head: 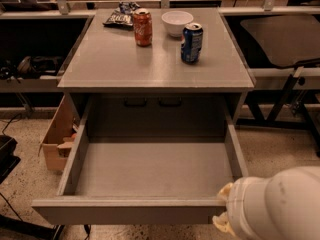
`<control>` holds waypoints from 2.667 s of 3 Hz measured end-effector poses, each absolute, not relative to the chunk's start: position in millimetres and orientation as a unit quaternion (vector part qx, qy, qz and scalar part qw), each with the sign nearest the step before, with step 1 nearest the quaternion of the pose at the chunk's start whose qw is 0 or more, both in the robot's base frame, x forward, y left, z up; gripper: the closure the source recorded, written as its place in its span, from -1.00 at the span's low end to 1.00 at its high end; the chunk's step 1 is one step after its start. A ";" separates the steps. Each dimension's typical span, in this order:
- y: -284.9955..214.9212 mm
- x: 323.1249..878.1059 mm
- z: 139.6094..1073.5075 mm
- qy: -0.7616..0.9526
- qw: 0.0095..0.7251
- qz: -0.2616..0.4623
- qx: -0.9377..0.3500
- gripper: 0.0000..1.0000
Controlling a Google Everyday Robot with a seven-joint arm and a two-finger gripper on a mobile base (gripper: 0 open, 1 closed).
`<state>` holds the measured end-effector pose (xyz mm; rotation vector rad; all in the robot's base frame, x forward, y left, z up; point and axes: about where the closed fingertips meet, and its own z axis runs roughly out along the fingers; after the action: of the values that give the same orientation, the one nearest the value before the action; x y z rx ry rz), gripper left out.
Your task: Close top drawer
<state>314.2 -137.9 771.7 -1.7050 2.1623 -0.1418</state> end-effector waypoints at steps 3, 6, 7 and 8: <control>-206.1 237.5 582.1 0.822 0.093 -0.050 -0.559 1.00; -166.2 327.2 589.8 0.782 0.221 -0.071 -0.578 1.00; -156.0 339.4 596.2 0.771 0.236 -0.073 -0.587 1.00; -131.9 364.2 607.7 0.745 0.261 -0.074 -0.609 1.00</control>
Offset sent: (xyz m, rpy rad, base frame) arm -0.1172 -0.0962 -0.2363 -0.1470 0.2623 -0.1977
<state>364.2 -131.9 607.7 -1.6500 2.0174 -0.1991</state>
